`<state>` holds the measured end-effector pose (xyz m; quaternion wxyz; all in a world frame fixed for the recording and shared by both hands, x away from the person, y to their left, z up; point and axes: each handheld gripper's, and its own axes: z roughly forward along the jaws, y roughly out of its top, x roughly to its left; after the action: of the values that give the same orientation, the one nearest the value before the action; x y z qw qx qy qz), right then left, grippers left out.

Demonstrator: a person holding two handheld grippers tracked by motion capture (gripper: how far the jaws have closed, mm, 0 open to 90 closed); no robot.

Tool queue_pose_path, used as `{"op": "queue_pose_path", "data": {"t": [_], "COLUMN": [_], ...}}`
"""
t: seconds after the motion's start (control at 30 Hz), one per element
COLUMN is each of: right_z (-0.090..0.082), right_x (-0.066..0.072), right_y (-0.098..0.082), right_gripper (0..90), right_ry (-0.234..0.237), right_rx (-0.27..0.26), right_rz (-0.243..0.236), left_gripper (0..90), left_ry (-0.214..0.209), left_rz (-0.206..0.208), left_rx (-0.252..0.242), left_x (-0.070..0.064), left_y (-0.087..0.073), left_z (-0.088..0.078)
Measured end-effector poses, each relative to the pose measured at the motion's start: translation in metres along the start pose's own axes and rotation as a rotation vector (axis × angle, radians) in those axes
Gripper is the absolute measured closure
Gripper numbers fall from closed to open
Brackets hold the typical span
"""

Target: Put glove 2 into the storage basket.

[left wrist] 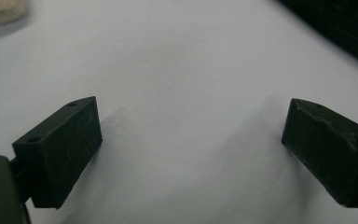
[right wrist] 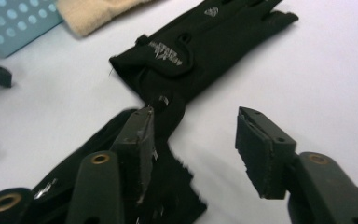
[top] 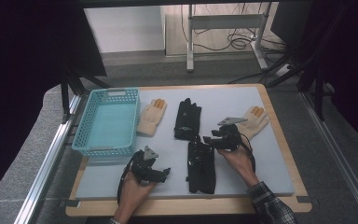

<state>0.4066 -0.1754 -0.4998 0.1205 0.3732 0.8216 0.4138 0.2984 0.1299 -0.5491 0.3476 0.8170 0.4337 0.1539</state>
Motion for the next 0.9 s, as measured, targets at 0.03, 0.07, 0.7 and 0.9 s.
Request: {"op": "queue_pose_path", "data": {"t": [0.03, 0.07, 0.7, 0.9], "right_z": [0.003, 0.005, 0.066, 0.09], "right_x": [-0.001, -0.002, -0.02, -0.021], "right_y": [0.003, 0.005, 0.06, 0.069], "right_gripper": [43.5, 42.4, 48.0, 47.2], "right_ry": [-0.001, -0.004, 0.001, -0.002], "right_rx": [0.004, 0.006, 0.033, 0.053], "right_rz": [-0.006, -0.009, -0.075, -0.086], "left_gripper": [4.9, 5.0, 4.9, 5.0], "left_ry": [0.0, 0.0, -0.001, -0.002], "left_rz": [0.0, 0.0, 0.005, 0.003], "left_rx": [0.0, 0.0, 0.004, 0.003], "left_x": [0.0, 0.0, 0.001, 0.0], "left_y": [0.0, 0.0, 0.0, 0.0], "left_z": [0.0, 0.0, 0.0, 0.0]}}
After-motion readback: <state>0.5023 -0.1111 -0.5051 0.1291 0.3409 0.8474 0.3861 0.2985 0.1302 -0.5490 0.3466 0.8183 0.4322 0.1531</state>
